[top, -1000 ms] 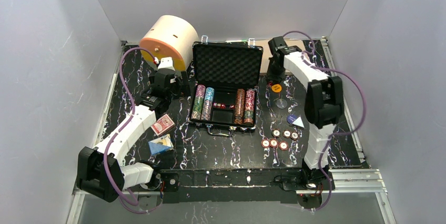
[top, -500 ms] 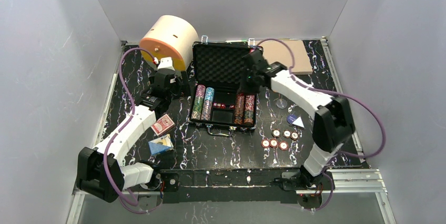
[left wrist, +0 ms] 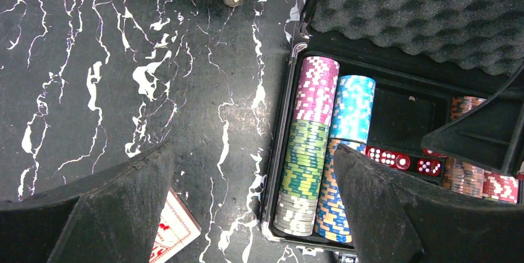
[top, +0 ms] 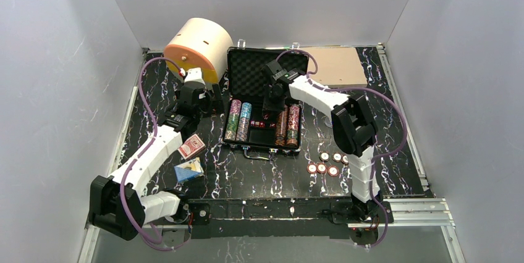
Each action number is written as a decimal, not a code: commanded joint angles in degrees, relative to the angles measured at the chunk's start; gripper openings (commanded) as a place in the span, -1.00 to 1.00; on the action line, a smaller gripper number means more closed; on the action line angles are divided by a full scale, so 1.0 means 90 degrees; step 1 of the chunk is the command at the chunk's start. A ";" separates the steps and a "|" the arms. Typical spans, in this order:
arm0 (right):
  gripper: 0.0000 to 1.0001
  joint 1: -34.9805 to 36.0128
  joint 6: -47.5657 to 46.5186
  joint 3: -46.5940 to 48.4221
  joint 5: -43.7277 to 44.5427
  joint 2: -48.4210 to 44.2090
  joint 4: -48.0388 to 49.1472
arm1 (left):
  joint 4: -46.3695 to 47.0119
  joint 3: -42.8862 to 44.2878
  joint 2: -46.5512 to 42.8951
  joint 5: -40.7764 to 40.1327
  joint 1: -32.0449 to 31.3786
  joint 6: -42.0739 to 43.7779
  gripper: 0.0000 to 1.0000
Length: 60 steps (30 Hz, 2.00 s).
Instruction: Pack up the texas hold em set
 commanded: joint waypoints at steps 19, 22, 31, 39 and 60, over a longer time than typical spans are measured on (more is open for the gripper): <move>-0.46 0.0595 -0.0125 0.0784 0.1219 0.0464 -0.1160 | 0.0004 -0.0132 -0.0240 -0.0094 -0.0023 -0.0028 0.96; -0.46 0.0595 -0.0142 0.0867 0.1286 0.0526 -0.1171 | -0.0007 -0.0135 -0.0257 -0.0122 -0.0023 -0.0019 0.96; -0.43 0.0591 -0.0247 0.0892 0.1458 0.0652 -0.1024 | -0.0022 -0.0139 -0.0360 -0.0208 -0.0023 -0.0001 0.96; -0.32 0.0594 -0.0260 0.0891 0.1297 0.0693 -0.1037 | -0.0036 -0.0155 -0.0397 -0.0221 -0.0023 0.0011 0.96; -0.34 0.0592 -0.0328 0.0876 0.1498 0.0418 -0.1102 | -0.0025 -0.0169 -0.0406 -0.0160 -0.0023 0.0001 0.96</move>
